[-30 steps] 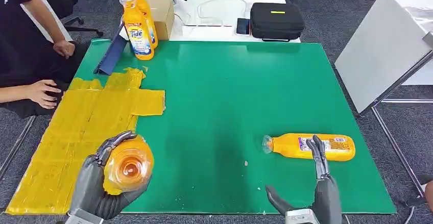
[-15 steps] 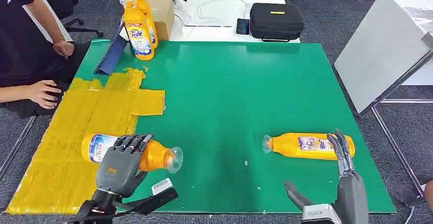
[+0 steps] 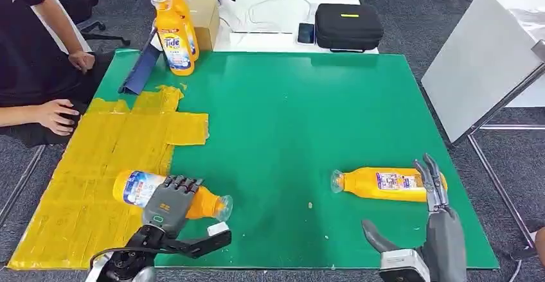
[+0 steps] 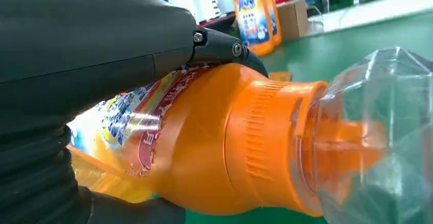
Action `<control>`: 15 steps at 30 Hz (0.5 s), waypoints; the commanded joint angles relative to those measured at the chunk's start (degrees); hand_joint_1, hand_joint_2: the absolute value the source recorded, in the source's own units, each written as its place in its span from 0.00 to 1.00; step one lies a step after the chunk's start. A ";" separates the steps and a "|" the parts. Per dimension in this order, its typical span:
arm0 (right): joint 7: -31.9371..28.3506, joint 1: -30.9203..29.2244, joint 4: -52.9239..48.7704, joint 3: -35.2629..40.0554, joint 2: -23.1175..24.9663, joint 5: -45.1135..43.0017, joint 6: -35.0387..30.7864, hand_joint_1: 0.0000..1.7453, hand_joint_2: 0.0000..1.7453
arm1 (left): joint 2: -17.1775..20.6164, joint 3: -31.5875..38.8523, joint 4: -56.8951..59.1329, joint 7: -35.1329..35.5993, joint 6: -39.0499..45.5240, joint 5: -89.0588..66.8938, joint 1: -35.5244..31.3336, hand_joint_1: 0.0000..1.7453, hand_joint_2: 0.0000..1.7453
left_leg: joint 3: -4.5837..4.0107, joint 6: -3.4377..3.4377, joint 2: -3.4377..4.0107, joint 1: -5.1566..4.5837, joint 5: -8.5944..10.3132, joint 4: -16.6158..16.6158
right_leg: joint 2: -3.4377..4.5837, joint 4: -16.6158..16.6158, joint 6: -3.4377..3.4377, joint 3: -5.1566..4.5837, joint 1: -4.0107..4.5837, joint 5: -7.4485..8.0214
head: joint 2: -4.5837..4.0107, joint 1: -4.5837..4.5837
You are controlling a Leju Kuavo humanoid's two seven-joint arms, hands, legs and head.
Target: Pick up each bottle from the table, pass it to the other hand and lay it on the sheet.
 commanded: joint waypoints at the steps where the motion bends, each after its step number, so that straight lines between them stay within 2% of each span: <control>1: 1.45 -2.92 6.20 3.00 -4.58 -0.11 -0.46 0.00 1.00 | 4.79 -8.07 14.45 4.78 -3.84 -1.48 -7.94 1.00 1.00 | 0.23 -0.20 -0.11 0.04 0.08 -0.15 | -0.05 -0.13 -0.12 0.22 0.02 0.07 | 0.00 0.00; 8: 2.11 -3.06 6.75 3.04 -5.10 0.16 -0.26 0.00 1.00 | 5.35 -9.66 16.50 6.68 -5.98 -1.48 -9.05 1.00 1.00 | 0.27 -0.17 -0.05 0.02 0.02 -0.13 | 0.01 -0.12 -0.08 0.28 0.00 0.03 | 0.00 0.00; 9: 2.50 -3.10 6.99 3.04 -5.36 0.13 0.19 0.00 1.00 | 6.28 -11.46 17.05 9.14 -6.79 -1.48 -9.89 1.00 1.00 | 0.18 -0.11 -0.10 0.04 0.03 -0.08 | -0.02 -0.09 -0.04 0.24 0.03 0.03 | 0.00 0.02; 10: 2.71 -3.08 7.36 3.18 -5.75 -0.10 0.87 0.00 1.00 | 6.84 -12.47 17.44 10.79 -6.77 -1.48 -10.35 0.09 1.00 | 0.20 -0.13 -0.12 0.03 0.04 -0.09 | -0.03 -0.09 -0.05 0.27 0.02 0.04 | 0.00 0.00; 11: 2.80 -3.11 7.57 3.19 -6.08 -0.15 1.18 0.00 1.00 | 6.82 -12.52 17.63 11.07 -6.65 -1.48 -10.32 0.00 1.00 | 0.23 -0.17 -0.08 0.03 0.04 -0.10 | 0.03 -0.08 -0.08 0.26 0.02 0.05 | 0.00 0.00; 15: 2.49 -2.02 7.84 1.36 -7.18 0.37 0.36 0.00 1.00 | 7.12 -11.53 15.74 12.63 -6.34 -1.48 -8.80 0.00 1.00 | 0.23 -0.19 -0.01 0.04 0.04 -0.09 | 0.09 -0.08 -0.09 0.23 0.03 0.08 | 0.00 0.02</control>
